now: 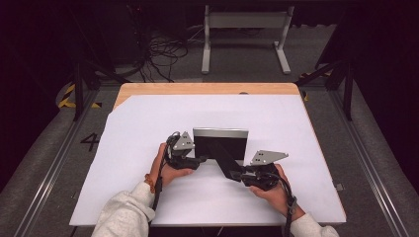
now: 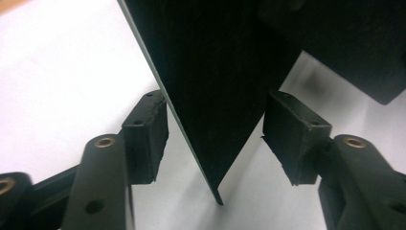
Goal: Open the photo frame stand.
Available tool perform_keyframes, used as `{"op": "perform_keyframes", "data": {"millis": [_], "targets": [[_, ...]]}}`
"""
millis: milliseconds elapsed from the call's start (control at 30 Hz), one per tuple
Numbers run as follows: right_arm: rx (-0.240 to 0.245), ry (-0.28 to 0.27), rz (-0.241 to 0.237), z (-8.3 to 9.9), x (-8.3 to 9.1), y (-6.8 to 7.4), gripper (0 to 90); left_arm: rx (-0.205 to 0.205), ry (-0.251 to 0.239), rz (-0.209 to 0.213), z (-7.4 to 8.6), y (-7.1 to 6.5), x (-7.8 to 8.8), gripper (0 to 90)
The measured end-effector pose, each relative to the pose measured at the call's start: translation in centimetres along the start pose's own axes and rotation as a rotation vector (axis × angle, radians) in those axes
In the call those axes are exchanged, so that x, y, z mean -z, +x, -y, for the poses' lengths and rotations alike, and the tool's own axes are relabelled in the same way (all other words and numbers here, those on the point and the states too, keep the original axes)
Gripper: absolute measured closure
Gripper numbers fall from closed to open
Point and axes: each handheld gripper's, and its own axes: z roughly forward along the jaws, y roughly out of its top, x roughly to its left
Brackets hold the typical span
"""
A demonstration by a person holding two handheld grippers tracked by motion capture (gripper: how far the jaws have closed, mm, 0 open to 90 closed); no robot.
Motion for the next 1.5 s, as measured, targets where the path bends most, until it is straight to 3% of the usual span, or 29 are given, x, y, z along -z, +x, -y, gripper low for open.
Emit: {"op": "perform_keyframes", "data": {"millis": [100, 233, 400, 533, 967, 1300, 1500], "targets": [[0.007, 0.003, 0.006, 0.0, 0.0, 0.1, 75.0, 0.002, -0.012, 0.009, 0.0, 0.1, 0.1, 41.8], [0.001, 0.000, 0.004, 0.0, 0.0, 0.0, 74.5, -0.037, -0.042, -0.024, 0.0, -0.2, 0.5, 57.0], [-0.003, 0.007, 0.016, 0.1, -0.1, -0.2, 74.4, -0.061, -0.039, -0.039, -0.1, -0.5, 0.6, 59.6], [-0.002, 0.012, 0.030, 0.2, -0.2, -0.3, 75.1, -0.084, -0.032, -0.089, -0.2, -0.7, 0.6, 64.4], [-0.002, 0.045, 0.057, 0.5, -1.0, -0.3, 78.3, -0.107, -0.013, -0.135, -0.3, -0.9, 0.6, 64.4], [0.002, 0.046, 0.062, 0.5, -0.9, -0.3, 80.0, -0.094, -0.018, -0.131, -0.2, -0.8, 0.7, 64.3], [0.006, 0.027, 0.069, 0.3, -0.5, -0.2, 79.1, -0.090, -0.022, -0.076, -0.1, -0.6, 1.0, 66.9]]}}
